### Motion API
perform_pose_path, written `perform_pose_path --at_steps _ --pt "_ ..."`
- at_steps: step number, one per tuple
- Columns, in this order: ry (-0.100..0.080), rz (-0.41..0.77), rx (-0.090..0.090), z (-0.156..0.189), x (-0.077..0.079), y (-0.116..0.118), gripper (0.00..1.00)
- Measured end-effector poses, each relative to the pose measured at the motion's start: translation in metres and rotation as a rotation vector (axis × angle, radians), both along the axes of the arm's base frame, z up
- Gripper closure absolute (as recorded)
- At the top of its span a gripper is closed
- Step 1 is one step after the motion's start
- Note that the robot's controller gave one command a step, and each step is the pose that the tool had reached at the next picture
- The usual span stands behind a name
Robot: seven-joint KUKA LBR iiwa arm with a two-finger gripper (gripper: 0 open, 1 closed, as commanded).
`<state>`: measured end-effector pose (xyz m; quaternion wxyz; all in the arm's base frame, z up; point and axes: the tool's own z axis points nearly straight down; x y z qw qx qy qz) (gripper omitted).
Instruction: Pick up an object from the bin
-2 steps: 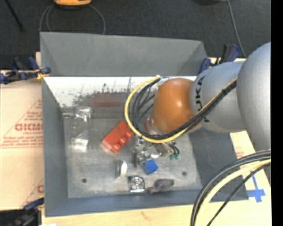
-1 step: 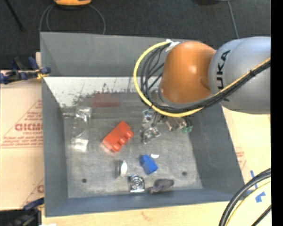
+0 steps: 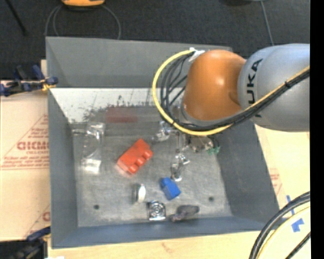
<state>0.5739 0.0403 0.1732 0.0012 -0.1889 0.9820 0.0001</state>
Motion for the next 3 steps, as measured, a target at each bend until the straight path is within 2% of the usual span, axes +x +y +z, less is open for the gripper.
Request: perform_pose_path --at_steps 1,2,3 --pt "-0.029 0.017 0.005 -0.0719 0.0212 0.0343 0.0" --pt "-0.014 0.017 0.002 -0.0764 0.0179 0.0336 1.0" --pt "-0.006 0.017 0.001 -0.0792 0.0156 0.0333 0.0"
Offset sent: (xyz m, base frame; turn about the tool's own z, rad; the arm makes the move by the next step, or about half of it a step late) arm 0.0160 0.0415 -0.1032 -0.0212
